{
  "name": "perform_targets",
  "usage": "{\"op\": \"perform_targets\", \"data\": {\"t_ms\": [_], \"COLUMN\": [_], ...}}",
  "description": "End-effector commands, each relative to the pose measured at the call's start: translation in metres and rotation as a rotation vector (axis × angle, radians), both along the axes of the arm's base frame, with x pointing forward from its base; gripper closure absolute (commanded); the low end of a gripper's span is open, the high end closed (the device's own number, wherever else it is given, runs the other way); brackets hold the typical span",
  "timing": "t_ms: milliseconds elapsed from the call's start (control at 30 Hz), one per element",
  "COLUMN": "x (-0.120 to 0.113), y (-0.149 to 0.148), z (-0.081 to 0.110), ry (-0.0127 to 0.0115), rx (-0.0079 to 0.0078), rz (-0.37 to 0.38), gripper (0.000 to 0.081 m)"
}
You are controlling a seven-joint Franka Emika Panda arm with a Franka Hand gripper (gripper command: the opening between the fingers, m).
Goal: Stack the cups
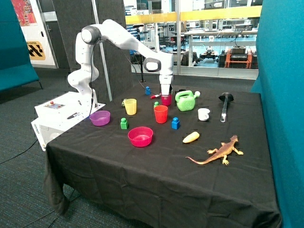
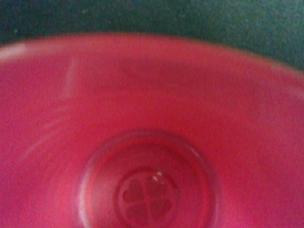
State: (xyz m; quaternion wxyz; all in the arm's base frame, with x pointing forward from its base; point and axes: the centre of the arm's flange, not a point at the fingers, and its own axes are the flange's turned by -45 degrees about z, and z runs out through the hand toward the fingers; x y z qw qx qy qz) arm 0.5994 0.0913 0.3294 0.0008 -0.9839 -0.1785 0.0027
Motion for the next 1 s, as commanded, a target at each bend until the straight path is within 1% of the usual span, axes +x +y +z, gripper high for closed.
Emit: {"op": "perform_targets", "data": {"t_ms": [0, 367, 633, 967], "x": [-0.004, -0.004, -0.002, -0.006], "y": [-0.002, 0.005, 0.008, 0.003], "z": [-0.004, -0.005, 0.007, 0.027], "ry": [-0.0056, -0.0056, -0.0056, -0.0056], "rx": [-0.0006, -0.0006, -0.0006, -0.0006], "rz": [-0.005, 0.011, 0.008, 0.007], "gripper": [0.0808, 0.0808, 0.0808, 0.0808]}}
